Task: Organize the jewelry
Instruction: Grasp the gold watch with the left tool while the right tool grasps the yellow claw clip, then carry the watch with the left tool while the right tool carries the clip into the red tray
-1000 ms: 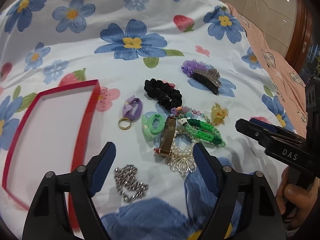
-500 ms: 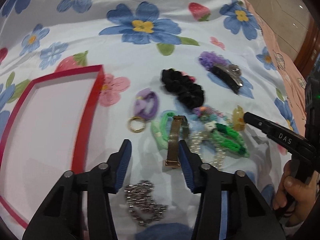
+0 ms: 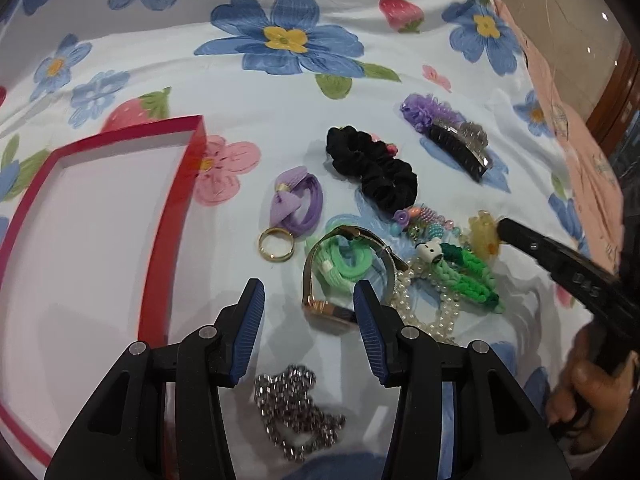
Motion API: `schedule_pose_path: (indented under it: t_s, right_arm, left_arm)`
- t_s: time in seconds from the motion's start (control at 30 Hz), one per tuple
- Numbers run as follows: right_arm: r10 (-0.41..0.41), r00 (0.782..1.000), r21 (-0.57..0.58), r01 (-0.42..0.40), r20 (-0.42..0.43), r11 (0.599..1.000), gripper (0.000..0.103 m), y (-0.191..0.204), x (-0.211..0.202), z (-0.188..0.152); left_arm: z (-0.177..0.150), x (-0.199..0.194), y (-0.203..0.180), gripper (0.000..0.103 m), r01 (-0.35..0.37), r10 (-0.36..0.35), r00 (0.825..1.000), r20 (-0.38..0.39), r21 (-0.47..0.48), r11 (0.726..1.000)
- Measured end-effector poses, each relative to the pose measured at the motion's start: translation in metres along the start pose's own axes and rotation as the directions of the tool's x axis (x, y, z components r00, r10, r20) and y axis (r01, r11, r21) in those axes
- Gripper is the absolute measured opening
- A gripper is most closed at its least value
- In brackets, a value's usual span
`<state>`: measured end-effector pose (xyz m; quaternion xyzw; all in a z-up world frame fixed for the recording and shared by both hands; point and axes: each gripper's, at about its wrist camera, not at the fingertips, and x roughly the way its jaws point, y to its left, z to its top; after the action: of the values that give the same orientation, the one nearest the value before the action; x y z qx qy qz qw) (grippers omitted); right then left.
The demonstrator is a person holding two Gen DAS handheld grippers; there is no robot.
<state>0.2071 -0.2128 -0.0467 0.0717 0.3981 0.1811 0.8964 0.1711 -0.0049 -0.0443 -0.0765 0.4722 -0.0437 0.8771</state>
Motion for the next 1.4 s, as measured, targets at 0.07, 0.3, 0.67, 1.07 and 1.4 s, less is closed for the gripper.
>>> schedule_pose_path:
  t_s: [0.07,0.3,0.67,1.07,1.4]
  right_arm:
    - [0.009,1.0,0.0,-0.009,0.004,1.0,0.005,0.001,-0.003,0.0]
    - [0.021,1.0,0.007,-0.021,0.014,1.0,0.005,0.003,-0.01,-0.002]
    - [0.03,0.999,0.016,-0.031,0.038,0.999,0.005,0.005,-0.025,-0.003]
    - [0.151,0.988,-0.063,-0.148,0.039,0.987,0.004,0.062,-0.041,-0.003]
    - [0.252,0.967,-0.149,-0.253,-0.026,0.956,0.004,0.131,-0.023,-0.009]
  left_arm:
    - [0.001,0.001,-0.001,0.045,0.02,-0.02,1.0,-0.017,0.001,1.0]
    - [0.006,0.011,0.005,0.02,0.105,-0.107,0.992,-0.067,-0.037,0.994]
    - [-0.023,-0.021,0.008,0.007,0.166,-0.168,0.984,-0.064,-0.047,0.985]
    - [-0.03,-0.081,0.05,0.006,0.112,-0.106,0.993,0.056,-0.103,0.988]
    - [-0.038,-0.105,0.119,0.006,0.021,-0.001,0.995,0.097,-0.211,0.977]
